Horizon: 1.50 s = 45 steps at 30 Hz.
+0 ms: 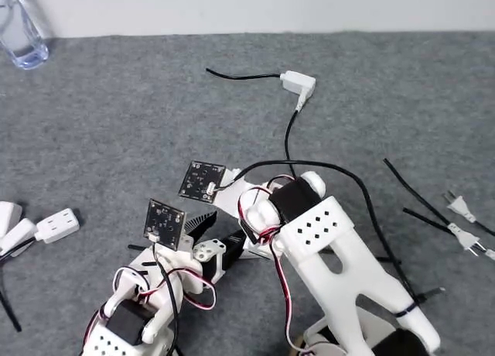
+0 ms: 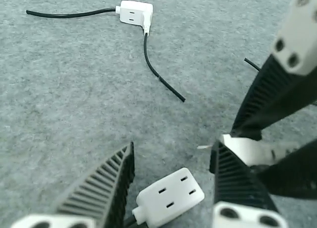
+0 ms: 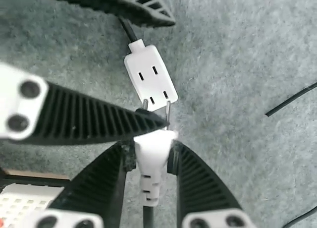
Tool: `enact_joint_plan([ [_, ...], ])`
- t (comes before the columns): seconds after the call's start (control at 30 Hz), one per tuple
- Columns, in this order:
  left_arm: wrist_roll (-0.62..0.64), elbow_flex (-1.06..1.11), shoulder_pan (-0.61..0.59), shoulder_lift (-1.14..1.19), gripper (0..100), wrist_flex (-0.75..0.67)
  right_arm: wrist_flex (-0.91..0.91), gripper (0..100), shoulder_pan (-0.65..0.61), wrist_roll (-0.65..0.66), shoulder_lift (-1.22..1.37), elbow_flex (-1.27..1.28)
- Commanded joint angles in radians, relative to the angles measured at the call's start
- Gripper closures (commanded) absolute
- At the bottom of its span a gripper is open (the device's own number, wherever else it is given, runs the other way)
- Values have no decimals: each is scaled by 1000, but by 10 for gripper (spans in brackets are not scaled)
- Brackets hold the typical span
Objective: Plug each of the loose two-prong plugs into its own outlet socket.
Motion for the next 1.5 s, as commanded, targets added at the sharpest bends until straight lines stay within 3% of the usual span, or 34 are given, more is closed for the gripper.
enact_joint_plan([
  [0.0, 9, -5, 3, -14, 758, -20, 42, 991, -47, -12, -4, -98],
  [1.07, 8, -5, -2, -14, 758, -18, -5, 991, -48, -61, 1, -137],
  [1.13, 6, -8, -58, -14, 758, -5, -4, 991, -44, -60, 8, -129],
  [1.33, 5, -5, -413, -14, 758, 17, -4, 991, 7, -2, 8, -97],
  [1.47, -9, -5, -537, -14, 758, 75, -2, 991, 16, 38, 8, -100],
])
